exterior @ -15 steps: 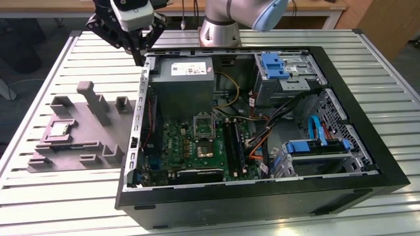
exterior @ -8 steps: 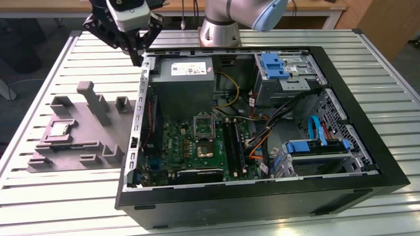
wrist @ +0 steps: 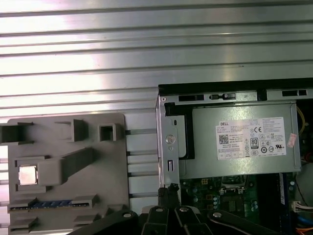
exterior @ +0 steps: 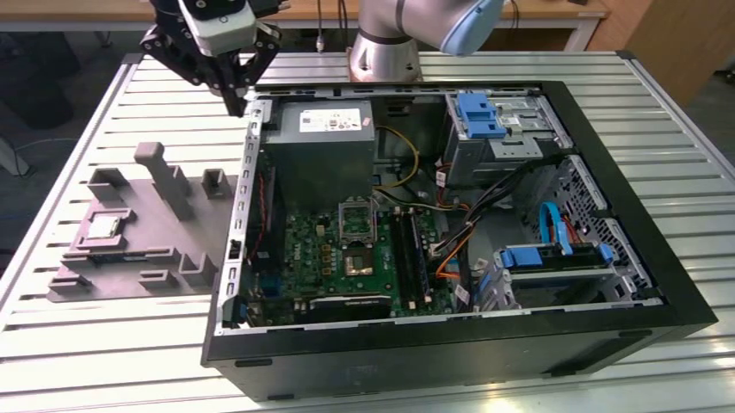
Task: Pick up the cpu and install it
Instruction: 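Reach for the cpu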
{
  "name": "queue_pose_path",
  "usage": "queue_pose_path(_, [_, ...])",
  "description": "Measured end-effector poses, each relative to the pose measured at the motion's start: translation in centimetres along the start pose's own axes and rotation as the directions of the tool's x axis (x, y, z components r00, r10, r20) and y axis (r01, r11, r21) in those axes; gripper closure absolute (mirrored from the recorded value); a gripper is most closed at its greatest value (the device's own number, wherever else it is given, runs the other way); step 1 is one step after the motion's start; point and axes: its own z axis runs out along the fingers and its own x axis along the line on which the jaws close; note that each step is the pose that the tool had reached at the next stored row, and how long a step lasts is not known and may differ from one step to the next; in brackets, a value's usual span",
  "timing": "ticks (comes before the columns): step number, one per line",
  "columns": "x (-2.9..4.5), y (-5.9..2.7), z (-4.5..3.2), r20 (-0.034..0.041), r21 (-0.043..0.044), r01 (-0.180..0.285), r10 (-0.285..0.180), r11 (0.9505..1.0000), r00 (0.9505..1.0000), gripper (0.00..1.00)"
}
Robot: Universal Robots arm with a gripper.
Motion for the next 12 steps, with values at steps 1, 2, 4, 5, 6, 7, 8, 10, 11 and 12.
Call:
queue_pose_path(1, [0.04,0.00,0.00,0.0000,-0.0001,0.000,0.000,1.0000,1.0000,0.89])
queue_pose_path(2, [0.08,-0.01,0.00,0.0000,0.0000,0.000,0.000,1.0000,1.0000,0.89])
queue_pose_path(4, [0.14,-0.01,0.00,0.0000,0.0000,0.000,0.000,1.0000,1.0000,0.89])
queue_pose_path(5, [0.16,-0.01,0.00,0.0000,0.0000,0.000,0.000,1.0000,1.0000,0.89])
queue_pose_path(6, [0.18,-0.01,0.00,0.0000,0.0000,0.000,0.000,1.0000,1.0000,0.89])
queue_pose_path(7, [0.24,-0.02,0.00,0.0000,-0.0001,0.000,0.000,1.0000,1.0000,0.89])
queue_pose_path(8, [0.43,-0.03,0.00,0.0000,-0.0001,0.000,0.000,1.0000,1.0000,0.89])
queue_pose_path(10, [0.46,-0.04,-0.01,0.0000,0.0000,0.000,0.000,1.0000,1.0000,0.89])
queue_pose_path(11, [0.48,-0.04,0.00,0.0000,-0.0001,0.000,0.000,1.0000,1.0000,0.89])
queue_pose_path(12, [0.50,-0.04,0.00,0.0001,-0.0001,0.000,0.000,1.0000,1.0000,0.89])
